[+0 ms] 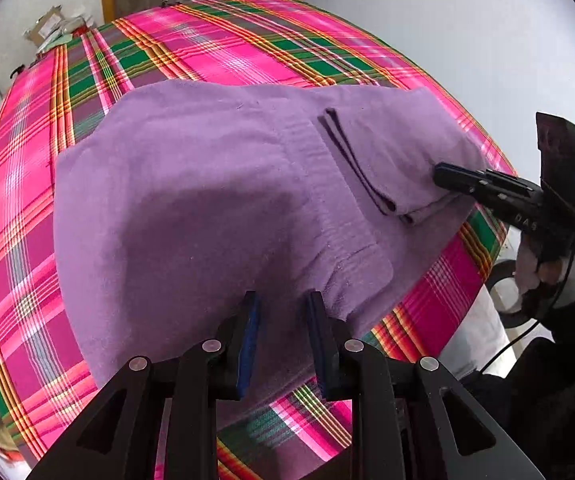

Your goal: Fold clothes

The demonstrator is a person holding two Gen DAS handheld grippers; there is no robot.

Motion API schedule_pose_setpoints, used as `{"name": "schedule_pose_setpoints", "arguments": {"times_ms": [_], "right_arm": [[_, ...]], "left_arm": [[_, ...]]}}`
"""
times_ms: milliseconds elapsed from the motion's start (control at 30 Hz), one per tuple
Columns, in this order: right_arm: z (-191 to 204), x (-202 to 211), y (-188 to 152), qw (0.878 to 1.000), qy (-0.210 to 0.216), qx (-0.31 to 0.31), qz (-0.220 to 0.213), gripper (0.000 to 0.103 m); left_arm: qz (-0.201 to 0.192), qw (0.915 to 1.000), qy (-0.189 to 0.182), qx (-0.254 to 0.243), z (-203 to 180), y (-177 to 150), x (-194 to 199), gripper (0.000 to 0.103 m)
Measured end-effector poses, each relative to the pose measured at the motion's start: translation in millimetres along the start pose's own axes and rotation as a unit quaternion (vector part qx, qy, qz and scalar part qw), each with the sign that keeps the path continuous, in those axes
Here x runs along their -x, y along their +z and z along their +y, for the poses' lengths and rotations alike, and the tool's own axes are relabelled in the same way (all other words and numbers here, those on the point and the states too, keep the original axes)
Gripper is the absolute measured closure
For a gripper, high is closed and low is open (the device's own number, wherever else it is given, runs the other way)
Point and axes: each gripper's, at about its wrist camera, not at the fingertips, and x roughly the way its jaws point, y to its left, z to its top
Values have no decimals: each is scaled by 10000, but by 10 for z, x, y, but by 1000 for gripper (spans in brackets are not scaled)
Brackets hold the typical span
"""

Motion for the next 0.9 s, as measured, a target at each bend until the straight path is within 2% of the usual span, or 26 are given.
{"name": "schedule_pose_setpoints", "arguments": {"times_ms": [100, 267, 333, 433, 467, 600, 767, 833, 900], "right_arm": [[-219, 115, 118, 9992, -79, -276, -274, 98], [-858, 124, 410, 9865, -90, -1530, -577, 95], [-1026, 53, 505, 9820, -24, -1800, -576, 95], [-1139, -114, 595, 9802, -241, -1927, -383, 95], [-1171, -144, 600, 9788, -215, -2007, -339, 101], [-1262, -220, 616, 9746, -117, -2228, -212, 101], [-1201, -38, 529, 9751, 23, -2194, -305, 86], [-1195, 49, 475, 9765, 23, -2130, -320, 85], [-1201, 121, 420, 9781, -11, -2059, -312, 85]], "left_arm": [[-7, 10000, 10, -16, 3, 17, -5, 78], [-170, 9997, -84, 126, 65, 49, 44, 78], [-342, 9991, -70, 230, 111, 87, 107, 78], [-483, 9980, 36, 419, 220, 151, 168, 78], [-490, 9973, 83, 534, 279, 167, 172, 78], [-546, 9925, 166, 1078, 533, 191, 206, 78], [-900, 9793, 152, 1805, 867, 146, 411, 76], [-982, 9752, 147, 1977, 939, 122, 467, 70], [-1003, 9731, 146, 2067, 970, 105, 491, 69]]}}
